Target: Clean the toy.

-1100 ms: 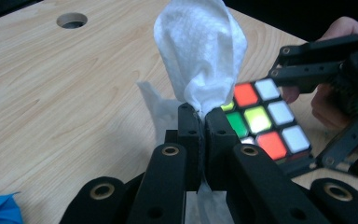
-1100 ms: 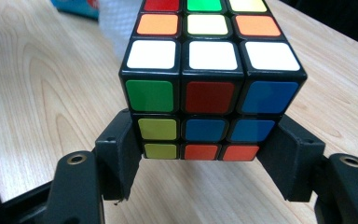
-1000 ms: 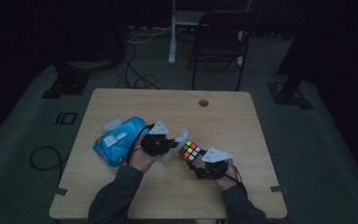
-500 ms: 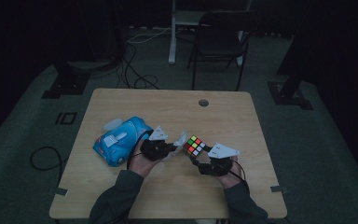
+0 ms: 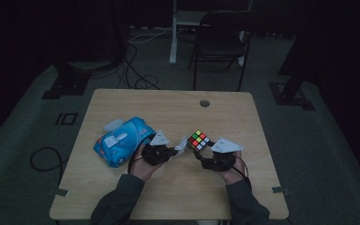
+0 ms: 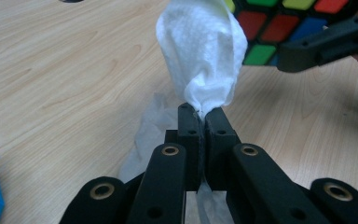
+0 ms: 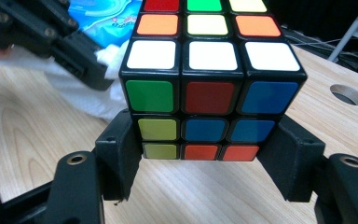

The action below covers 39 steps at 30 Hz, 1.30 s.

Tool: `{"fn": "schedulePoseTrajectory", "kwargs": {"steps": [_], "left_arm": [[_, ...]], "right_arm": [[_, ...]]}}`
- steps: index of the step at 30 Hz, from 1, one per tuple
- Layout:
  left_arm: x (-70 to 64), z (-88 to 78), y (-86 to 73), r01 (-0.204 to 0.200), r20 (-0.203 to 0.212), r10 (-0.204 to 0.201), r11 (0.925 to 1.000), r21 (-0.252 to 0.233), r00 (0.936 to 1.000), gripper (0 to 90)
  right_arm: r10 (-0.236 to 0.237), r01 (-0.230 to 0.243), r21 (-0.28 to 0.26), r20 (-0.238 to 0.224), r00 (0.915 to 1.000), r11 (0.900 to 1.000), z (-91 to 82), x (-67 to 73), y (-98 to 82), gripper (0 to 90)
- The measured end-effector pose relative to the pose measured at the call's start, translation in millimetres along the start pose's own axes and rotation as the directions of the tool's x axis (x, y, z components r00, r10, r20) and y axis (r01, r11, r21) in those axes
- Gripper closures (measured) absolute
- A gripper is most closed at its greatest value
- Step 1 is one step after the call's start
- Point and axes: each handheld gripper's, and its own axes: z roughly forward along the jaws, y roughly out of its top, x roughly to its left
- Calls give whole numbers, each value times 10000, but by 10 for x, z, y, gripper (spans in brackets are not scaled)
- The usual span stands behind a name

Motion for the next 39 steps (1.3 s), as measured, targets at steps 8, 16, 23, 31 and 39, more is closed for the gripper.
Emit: {"fn": "schedulePoseTrajectory", "kwargs": {"steps": [8, 16, 23, 31, 39], "left_arm": [[-29, 57, -20, -52, 86, 51, 9999, 88, 10000, 879], [-63, 120, -2, -155, 145, 154, 9999, 47, 9998, 879], [-67, 163, -4, -118, 136, 118, 9999, 8, 9998, 879], [-58, 183, 11, 0, -6, 0, 9998, -175, 10000, 879], [-92, 212, 2, 26, 69, -24, 9995, -312, 10000, 879]], "right_arm": [[486, -487, -37, -326, 9983, 9988, 47, -23, 5, 350], [698, -706, -104, -644, 9955, 9975, 78, 5, 33, 350], [847, -865, -141, -993, 9914, 9961, 92, 39, 46, 350], [959, -990, -150, -1389, 9857, 9950, 98, 83, 57, 350], [1129, -1170, -179, -1549, 9815, 9930, 131, 93, 73, 350]]}}
